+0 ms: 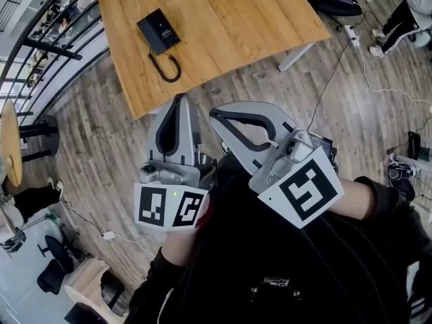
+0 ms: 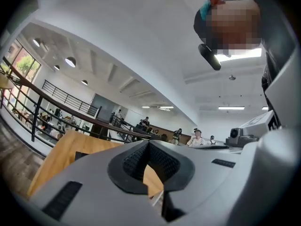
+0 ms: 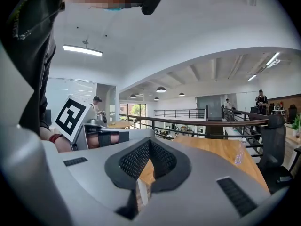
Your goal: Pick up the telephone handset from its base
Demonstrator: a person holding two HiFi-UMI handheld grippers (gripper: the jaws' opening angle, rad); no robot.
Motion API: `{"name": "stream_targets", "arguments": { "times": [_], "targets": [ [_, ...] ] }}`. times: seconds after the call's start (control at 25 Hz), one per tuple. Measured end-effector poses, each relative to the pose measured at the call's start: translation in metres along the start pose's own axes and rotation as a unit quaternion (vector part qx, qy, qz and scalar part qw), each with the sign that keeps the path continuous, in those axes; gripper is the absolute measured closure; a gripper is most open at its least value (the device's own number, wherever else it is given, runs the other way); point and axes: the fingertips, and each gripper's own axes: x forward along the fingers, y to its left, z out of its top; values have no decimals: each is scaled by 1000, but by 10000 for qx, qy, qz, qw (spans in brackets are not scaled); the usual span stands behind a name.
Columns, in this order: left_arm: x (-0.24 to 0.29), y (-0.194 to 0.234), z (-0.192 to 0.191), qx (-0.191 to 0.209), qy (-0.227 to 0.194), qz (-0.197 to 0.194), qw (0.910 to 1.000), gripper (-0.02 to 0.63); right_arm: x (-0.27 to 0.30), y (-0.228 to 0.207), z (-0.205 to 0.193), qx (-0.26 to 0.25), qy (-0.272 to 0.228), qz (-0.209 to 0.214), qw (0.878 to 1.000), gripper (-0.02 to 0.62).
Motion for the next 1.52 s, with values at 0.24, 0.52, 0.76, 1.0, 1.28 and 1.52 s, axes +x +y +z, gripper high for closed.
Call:
{"name": "stream_targets", "arguments": {
  "times": [0.24,0.52,0.76,1.0,1.28,1.52],
  "targets": [
    [-15,39,3,110,80,9,9999,609,51,26,-4,60,161,315,9994,577],
    [-40,86,14,-549,-10,121,9984,609,90,50,-1,174,300,564,9978,577],
    [-71,116,33,-736,-272,499,9957,609,105,77,22,-91,72,906,9958,577],
    [-85,118,39,-247,-323,760,9963,609,128,103,23,-437,66,1469,9882,577],
    [-100,143,44,-100,-349,1182,9923,609,152,119,25,-486,54,1896,9806,577],
    [-91,155,45,-19,-371,1493,9881,609,174,112,25,-424,105,2168,9752,577]
  ]
}}
